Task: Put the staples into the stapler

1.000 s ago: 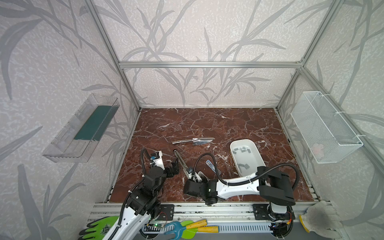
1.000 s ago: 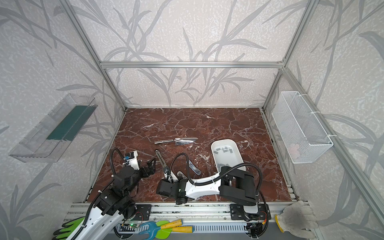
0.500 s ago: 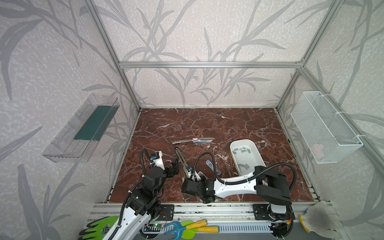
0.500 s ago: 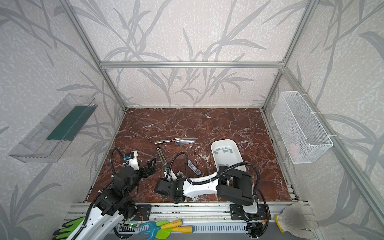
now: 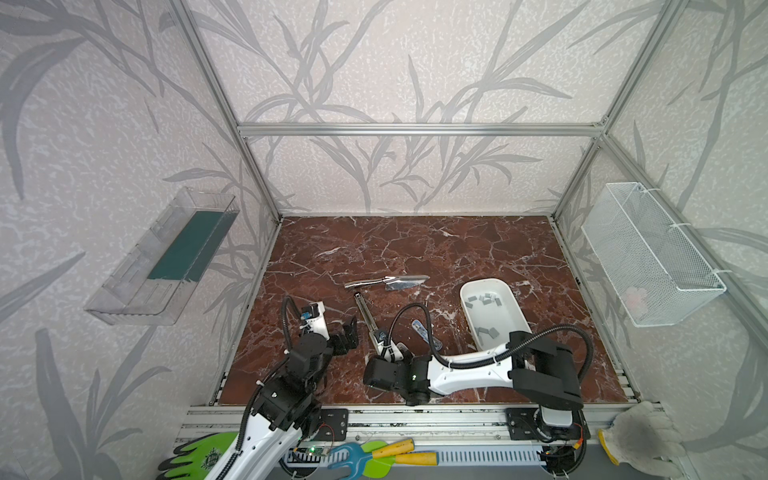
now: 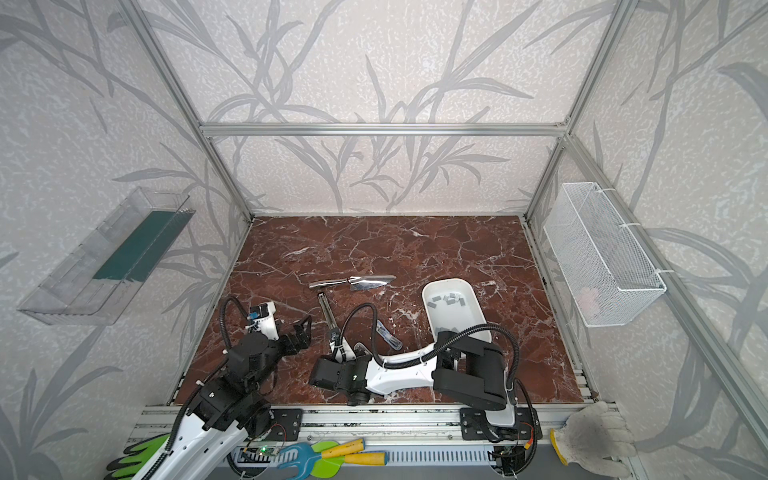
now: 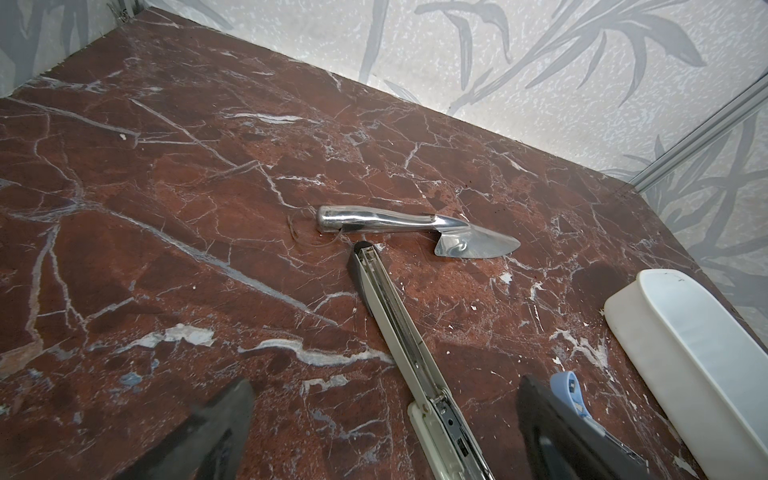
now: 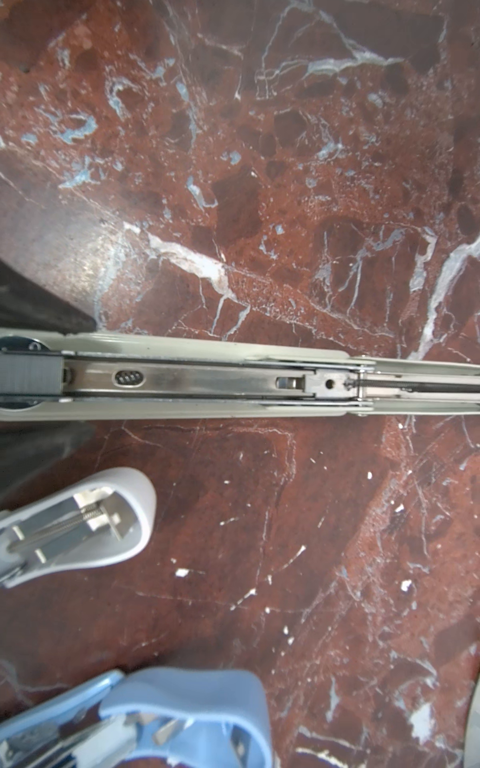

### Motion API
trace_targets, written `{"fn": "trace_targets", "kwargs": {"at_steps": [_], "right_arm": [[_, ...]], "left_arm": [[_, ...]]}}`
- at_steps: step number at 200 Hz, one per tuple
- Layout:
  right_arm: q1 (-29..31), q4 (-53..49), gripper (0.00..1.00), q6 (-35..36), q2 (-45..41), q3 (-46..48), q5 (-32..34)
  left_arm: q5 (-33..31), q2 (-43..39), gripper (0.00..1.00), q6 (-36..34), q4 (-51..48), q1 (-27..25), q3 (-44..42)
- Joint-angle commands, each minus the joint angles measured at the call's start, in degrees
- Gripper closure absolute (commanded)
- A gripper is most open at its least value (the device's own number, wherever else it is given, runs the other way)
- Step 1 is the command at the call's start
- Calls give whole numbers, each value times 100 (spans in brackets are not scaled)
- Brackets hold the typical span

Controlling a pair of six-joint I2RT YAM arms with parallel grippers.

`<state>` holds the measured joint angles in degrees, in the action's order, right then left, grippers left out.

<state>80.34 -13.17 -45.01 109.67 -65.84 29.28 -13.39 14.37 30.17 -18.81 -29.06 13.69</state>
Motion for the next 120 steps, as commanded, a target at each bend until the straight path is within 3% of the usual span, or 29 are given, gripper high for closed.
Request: {"fn": "trace_targets", "kwargs": {"at_steps": [1, 56, 86, 98, 120], "right_arm": [[-27, -65, 58, 263, -349, -166, 305], [-254, 115, 50, 1194, -1711, 226, 1047], [-1058, 192, 52, 1631, -2698, 762, 1311], [-1469, -51, 54, 1506, -3113, 961, 1591], [-2533, -196, 60, 1208, -3789, 1512, 1328]], "left_arm": [[-77, -42, 1, 51, 35, 31, -56], [-95, -22, 1, 42, 78, 23, -63], [23, -24, 1, 17, 178, 21, -77], [27, -18, 1, -16, 260, 21, -99], [0, 18, 1, -23, 316, 25, -109]]}}
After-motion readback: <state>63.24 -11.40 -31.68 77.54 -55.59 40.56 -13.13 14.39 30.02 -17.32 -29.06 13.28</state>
